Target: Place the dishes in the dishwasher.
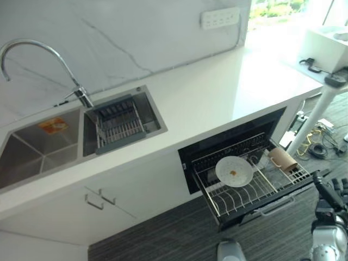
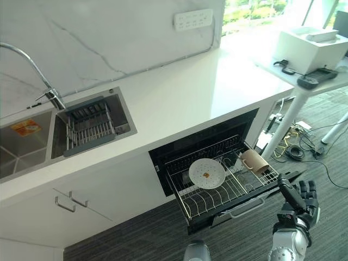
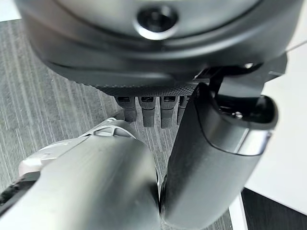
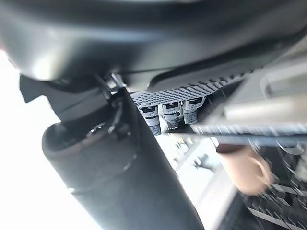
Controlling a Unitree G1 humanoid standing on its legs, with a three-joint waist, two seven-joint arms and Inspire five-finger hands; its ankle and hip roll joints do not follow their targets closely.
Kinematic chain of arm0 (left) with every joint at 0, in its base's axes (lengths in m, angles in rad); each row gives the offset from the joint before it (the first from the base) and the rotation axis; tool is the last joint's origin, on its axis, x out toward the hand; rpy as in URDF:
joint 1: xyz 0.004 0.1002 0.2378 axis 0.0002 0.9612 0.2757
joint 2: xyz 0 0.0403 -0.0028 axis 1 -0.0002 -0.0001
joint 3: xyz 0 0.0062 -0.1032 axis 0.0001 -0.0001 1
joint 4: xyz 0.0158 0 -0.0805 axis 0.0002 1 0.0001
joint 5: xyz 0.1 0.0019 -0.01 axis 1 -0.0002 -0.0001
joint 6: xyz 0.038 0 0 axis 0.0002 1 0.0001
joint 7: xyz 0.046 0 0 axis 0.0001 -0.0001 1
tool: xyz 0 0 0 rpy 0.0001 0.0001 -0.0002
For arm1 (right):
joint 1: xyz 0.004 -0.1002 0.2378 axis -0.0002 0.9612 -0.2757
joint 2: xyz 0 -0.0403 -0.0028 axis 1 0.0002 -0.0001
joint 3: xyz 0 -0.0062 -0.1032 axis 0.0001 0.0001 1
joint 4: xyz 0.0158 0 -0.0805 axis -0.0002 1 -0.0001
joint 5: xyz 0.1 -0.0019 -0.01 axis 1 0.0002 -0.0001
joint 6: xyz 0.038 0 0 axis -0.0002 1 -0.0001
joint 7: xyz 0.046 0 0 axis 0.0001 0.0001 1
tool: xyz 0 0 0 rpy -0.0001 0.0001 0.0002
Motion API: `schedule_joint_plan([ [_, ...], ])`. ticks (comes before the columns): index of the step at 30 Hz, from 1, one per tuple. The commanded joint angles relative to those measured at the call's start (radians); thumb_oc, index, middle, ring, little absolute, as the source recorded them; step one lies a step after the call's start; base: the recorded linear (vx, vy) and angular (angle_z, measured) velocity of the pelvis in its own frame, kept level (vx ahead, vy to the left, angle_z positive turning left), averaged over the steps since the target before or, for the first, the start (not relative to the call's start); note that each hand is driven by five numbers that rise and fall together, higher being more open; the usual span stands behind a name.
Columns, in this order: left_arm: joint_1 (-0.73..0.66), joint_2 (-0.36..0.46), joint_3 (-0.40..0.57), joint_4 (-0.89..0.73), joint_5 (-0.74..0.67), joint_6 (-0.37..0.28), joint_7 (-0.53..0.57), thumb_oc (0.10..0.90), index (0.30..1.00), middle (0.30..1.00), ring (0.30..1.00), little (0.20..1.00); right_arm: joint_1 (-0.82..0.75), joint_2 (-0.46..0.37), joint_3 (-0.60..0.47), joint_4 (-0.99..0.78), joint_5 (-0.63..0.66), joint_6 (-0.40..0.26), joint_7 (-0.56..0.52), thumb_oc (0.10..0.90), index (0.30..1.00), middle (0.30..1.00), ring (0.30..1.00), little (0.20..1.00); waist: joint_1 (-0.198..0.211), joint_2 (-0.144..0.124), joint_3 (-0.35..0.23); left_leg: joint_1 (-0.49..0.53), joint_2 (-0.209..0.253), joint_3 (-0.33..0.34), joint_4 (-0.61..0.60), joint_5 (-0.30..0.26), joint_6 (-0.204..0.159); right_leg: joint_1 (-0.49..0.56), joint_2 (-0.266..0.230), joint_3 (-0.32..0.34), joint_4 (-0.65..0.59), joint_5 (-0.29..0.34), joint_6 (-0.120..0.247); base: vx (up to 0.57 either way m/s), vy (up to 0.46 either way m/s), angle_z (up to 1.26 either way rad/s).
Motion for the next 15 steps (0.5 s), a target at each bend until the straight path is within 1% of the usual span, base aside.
schedule_joint_plan([
  [1,0.012,-0.017,-0.008,-0.005,0.011,-0.017,-0.058,0.800,0.900,0.900,0.900,0.900,-0.074,-0.041,-0.074,-0.044,-0.027,-0.115,-0.070,0.800,0.900,0.900,0.900,0.900,-0.009,-0.042,0.035,-0.057,0.032,-0.053,0.182,-0.171,0.031,0.126,-0.029,-0.012,-0.187,0.069,0.067,0.00,0.000,0.00],
  [3,0.006,-0.018,-0.010,0.001,0.011,-0.016,-0.059,0.800,0.900,0.900,0.900,0.900,-0.074,-0.043,-0.073,-0.008,-0.031,-0.118,-0.095,0.800,0.900,0.900,0.900,0.900,-0.007,-0.041,0.034,-0.057,0.032,-0.053,0.182,-0.172,0.031,0.127,-0.030,-0.013,-0.187,0.069,0.067,0.00,0.000,0.00],
  [5,-0.004,-0.015,-0.015,0.009,0.006,-0.013,-0.059,0.800,0.900,0.900,0.900,0.900,-0.074,-0.048,-0.069,0.090,0.028,-0.072,-0.129,0.800,0.900,0.900,0.900,0.900,0.001,-0.040,0.034,-0.059,0.030,-0.059,0.182,-0.171,0.030,0.129,-0.032,-0.020,-0.187,0.070,0.066,0.00,0.000,0.00],
  [6,-0.009,-0.011,-0.015,0.014,0.005,-0.008,-0.061,0.800,0.900,0.900,0.900,0.900,-0.079,-0.048,-0.070,0.147,0.104,-0.038,-0.131,0.800,0.900,0.900,0.900,0.900,0.008,-0.040,0.033,-0.059,0.030,-0.061,0.182,-0.170,0.029,0.131,-0.033,-0.024,-0.187,0.070,0.066,0.00,0.000,0.00],
  [8,-0.017,-0.005,-0.018,0.021,0.007,-0.004,-0.062,0.800,0.900,0.900,0.900,0.900,-0.086,-0.041,-0.069,0.221,0.199,-0.021,-0.115,0.800,0.900,0.900,0.900,0.900,0.016,-0.040,0.031,-0.061,0.031,-0.065,0.182,-0.170,0.028,0.135,-0.034,-0.031,-0.187,0.068,0.065,0.00,0.000,0.00],
  [9,-0.020,-0.003,-0.017,0.026,0.009,-0.001,-0.065,0.800,0.900,0.900,0.900,0.900,-0.092,-0.034,-0.069,0.258,0.260,-0.006,-0.101,0.703,0.754,0.754,0.754,0.754,0.022,-0.040,0.030,-0.062,0.030,-0.068,0.182,-0.168,0.027,0.137,-0.035,-0.036,-0.187,0.069,0.064,0.01,-0.031,0.04],
  [10,-0.025,0.002,-0.019,0.034,0.010,0.001,-0.069,0.800,0.900,0.900,0.900,0.900,-0.098,-0.019,-0.062,0.300,0.360,0.020,-0.096,0.400,0.300,0.300,0.300,0.300,0.031,-0.039,0.029,-0.064,0.030,-0.073,0.182,-0.167,0.026,0.141,-0.036,-0.044,-0.187,0.068,0.062,0.01,-0.036,0.08],
  [12,-0.029,0.005,-0.017,0.051,0.018,0.000,-0.072,0.800,0.900,0.900,0.900,0.900,-0.111,0.000,-0.057,0.376,0.441,0.061,-0.066,0.400,0.300,0.300,0.300,0.300,0.048,-0.040,0.025,-0.065,0.027,-0.083,0.182,-0.167,0.026,0.149,-0.037,-0.059,-0.187,0.066,0.060,0.02,-0.040,0.16],
  [13,-0.029,0.005,-0.016,0.052,0.019,0.000,-0.072,0.800,0.900,0.900,0.900,0.900,-0.112,0.000,-0.056,0.384,0.449,0.067,-0.060,0.400,0.300,0.300,0.300,0.300,0.049,-0.040,0.025,-0.065,0.027,-0.084,0.182,-0.167,0.026,0.150,-0.037,-0.060,-0.187,0.065,0.060,0.03,-0.034,0.25],
  [15,-0.027,0.004,-0.015,0.078,0.026,-0.010,-0.073,0.800,0.900,0.900,0.900,0.900,-0.128,0.001,-0.064,0.470,0.520,0.113,-0.024,0.400,0.300,0.300,0.300,0.300,0.070,-0.040,0.019,-0.067,0.024,-0.097,0.182,-0.165,0.027,0.159,-0.038,-0.074,-0.187,0.062,0.058,0.04,-0.034,0.18],
])
